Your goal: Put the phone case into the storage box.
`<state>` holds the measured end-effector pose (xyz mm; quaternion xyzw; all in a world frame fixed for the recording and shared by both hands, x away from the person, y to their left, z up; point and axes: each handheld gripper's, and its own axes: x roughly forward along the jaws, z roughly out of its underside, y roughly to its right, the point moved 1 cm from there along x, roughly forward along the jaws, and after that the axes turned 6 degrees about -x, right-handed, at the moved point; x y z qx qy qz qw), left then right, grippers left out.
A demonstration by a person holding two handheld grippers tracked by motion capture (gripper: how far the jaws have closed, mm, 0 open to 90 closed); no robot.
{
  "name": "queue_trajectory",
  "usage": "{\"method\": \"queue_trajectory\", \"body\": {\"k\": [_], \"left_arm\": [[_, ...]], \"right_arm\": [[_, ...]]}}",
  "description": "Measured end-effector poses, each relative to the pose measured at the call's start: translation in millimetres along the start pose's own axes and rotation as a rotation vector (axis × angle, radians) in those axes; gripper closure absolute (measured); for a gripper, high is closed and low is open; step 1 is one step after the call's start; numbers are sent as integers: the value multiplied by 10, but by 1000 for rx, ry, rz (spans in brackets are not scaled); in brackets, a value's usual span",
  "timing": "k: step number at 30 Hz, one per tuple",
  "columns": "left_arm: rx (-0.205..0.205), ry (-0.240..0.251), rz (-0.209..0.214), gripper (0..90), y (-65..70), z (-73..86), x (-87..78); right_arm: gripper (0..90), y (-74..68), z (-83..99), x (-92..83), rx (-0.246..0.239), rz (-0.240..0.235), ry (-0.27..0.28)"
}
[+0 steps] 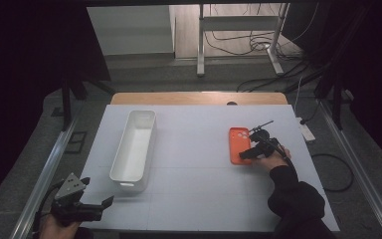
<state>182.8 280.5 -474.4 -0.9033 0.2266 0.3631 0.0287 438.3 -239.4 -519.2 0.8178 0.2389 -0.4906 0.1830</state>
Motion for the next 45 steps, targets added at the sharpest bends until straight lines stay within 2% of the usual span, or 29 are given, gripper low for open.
{"method": "queue_trajectory", "body": {"k": [6, 8, 9, 11, 13, 15, 18, 20, 21, 28, 31, 37, 45], "left_arm": [[4, -3, -3, 2, 6, -2, 4], [6, -4, -3, 2, 7, -2, 5], [6, -4, -3, 2, 7, -2, 5], [6, -4, -4, 2, 7, -2, 6], [8, -5, -4, 2, 8, -1, 6], [8, -5, -4, 2, 8, -1, 6], [10, -3, -5, 2, 10, 0, 6], [9, -2, -5, 2, 9, 0, 6], [9, -3, -5, 2, 8, 0, 4], [7, -1, -7, 1, 9, -2, 2], [6, -1, -6, 1, 9, -2, 2], [-2, 0, -5, 2, 0, -3, -1], [-39, 5, 30, 9, -50, -2, -8]], "right_arm": [[444, 35, -4, -92, 9, -20, 24], [597, 47, -14, -111, 12, -38, 21], [646, 56, -15, -115, 15, -49, 19], [726, 67, -18, -119, 30, -63, 15], [759, 79, -22, -117, 51, -77, 14], [807, 92, -34, -121, 86, -72, 2], [886, 99, -47, -119, 142, -92, -3], [890, 96, -51, -119, 142, -94, -6], [894, 86, -60, -124, 136, -78, -21], [897, 102, -45, -154, 145, -74, -12], [897, 111, -40, -183, 154, -78, 3], [897, 104, -29, -267, 137, -84, 36], [896, 39, -26, -403, 102, -87, 96]]}}
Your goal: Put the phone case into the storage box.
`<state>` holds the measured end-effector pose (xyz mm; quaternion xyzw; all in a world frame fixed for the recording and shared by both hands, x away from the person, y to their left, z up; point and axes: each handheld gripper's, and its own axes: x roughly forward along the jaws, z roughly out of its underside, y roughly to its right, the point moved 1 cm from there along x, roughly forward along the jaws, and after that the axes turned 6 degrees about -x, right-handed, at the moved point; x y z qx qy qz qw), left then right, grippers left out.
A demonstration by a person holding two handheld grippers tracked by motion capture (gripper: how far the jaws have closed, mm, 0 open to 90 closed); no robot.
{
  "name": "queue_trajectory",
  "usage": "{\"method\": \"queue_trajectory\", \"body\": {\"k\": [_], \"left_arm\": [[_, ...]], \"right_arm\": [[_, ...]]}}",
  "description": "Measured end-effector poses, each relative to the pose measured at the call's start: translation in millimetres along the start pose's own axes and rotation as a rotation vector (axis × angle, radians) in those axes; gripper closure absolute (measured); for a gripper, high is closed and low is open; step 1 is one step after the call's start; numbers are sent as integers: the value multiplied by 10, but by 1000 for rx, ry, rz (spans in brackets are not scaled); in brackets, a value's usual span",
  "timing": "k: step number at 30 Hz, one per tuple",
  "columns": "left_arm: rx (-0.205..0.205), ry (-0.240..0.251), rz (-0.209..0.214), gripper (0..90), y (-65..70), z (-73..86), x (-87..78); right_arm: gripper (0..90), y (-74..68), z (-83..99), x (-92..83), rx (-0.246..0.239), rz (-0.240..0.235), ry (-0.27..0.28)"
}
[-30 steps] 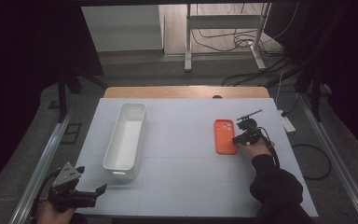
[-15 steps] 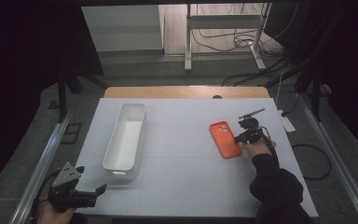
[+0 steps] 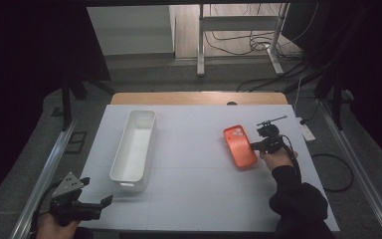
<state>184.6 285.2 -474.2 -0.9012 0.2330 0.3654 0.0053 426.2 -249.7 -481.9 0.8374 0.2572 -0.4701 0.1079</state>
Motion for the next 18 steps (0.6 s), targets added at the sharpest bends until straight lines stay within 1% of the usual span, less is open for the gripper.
{"method": "queue_trajectory", "body": {"k": [7, 13, 18], "left_arm": [[3, -1, 18, 7, -1, -2, 3], [3, 4, 30, 8, -5, -1, -2], [12, 0, 34, 6, -1, -4, 2]], "right_arm": [[896, -36, 13, -103, -15, -4, 40], [896, -83, 40, -182, -32, -4, 61], [896, -125, 52, -253, -51, -6, 85]]}}
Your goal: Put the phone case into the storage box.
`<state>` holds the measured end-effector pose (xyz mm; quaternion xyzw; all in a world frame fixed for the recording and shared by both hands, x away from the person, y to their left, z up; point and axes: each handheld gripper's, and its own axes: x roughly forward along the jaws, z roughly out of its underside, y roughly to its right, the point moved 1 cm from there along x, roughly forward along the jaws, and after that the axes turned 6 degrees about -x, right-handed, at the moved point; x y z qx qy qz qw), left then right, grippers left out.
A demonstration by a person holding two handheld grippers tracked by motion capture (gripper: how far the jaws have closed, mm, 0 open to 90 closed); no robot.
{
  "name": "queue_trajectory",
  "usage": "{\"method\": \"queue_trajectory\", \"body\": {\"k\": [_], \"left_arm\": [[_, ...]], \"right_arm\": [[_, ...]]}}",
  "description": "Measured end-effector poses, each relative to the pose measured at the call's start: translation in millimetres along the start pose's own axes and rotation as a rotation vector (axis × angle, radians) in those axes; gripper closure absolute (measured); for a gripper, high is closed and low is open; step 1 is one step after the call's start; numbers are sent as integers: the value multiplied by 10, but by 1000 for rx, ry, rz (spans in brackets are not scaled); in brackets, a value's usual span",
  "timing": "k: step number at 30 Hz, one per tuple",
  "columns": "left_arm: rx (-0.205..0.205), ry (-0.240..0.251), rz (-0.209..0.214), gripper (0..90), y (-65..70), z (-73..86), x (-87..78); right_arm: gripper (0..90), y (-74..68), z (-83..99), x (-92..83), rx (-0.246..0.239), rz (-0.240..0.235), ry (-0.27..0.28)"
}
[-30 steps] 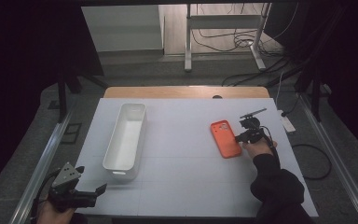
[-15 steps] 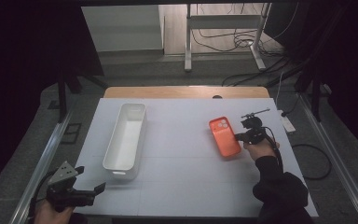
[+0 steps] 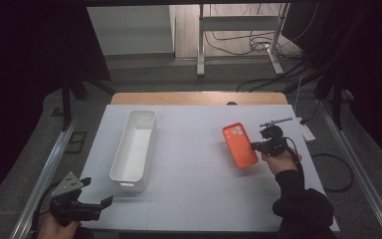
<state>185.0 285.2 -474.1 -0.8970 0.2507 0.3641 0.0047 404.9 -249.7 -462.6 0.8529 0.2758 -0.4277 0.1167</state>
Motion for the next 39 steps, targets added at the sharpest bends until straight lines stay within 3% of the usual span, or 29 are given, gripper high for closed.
{"method": "queue_trajectory", "body": {"k": [17, 24, 35, 39], "left_arm": [[-8, 7, 6, 0, -18, -38, -7], [-30, 23, 43, 0, -6, -109, 1], [-16, 41, 82, 0, 31, -262, 86], [-36, 51, 106, 0, 19, -316, 114]], "right_arm": [[896, -111, 46, -236, -16, -12, 73], [895, -162, 74, -337, -32, -17, 111], [895, -265, 93, -424, -58, -29, 139], [896, -322, 108, -471, -68, -35, 155]]}}
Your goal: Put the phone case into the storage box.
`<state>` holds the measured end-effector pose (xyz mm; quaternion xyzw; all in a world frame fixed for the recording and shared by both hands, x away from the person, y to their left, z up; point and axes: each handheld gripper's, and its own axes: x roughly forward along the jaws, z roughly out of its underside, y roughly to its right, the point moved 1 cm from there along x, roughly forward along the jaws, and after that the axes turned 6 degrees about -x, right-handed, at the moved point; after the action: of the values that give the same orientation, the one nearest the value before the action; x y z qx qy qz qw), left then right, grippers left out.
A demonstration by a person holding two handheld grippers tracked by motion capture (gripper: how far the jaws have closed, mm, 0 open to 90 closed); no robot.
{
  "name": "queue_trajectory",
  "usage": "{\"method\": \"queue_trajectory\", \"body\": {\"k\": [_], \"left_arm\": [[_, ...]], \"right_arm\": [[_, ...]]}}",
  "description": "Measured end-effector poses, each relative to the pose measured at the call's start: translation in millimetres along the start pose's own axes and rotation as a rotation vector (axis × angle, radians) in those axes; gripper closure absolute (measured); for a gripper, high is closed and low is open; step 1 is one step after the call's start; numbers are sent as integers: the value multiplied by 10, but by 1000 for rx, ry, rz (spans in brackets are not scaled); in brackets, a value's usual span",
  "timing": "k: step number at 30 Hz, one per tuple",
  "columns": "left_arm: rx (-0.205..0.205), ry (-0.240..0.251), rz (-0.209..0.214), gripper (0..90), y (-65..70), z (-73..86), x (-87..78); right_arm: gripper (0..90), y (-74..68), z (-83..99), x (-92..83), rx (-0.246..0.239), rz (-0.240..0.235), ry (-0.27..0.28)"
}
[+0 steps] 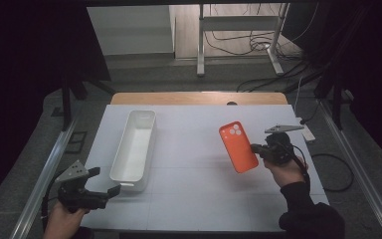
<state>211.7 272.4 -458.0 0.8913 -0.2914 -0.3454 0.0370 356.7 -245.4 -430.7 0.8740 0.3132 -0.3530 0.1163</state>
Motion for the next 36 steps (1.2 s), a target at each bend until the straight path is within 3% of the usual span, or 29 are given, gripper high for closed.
{"method": "queue_trajectory", "body": {"k": [22, 36], "left_arm": [[28, 7, 95, 0, 88, -347, 246], [40, -11, 191, 0, 238, -584, 480]], "right_arm": [[895, -114, 14, -121, -31, -2, 47], [895, -186, 13, -170, -50, -3, 68]]}}
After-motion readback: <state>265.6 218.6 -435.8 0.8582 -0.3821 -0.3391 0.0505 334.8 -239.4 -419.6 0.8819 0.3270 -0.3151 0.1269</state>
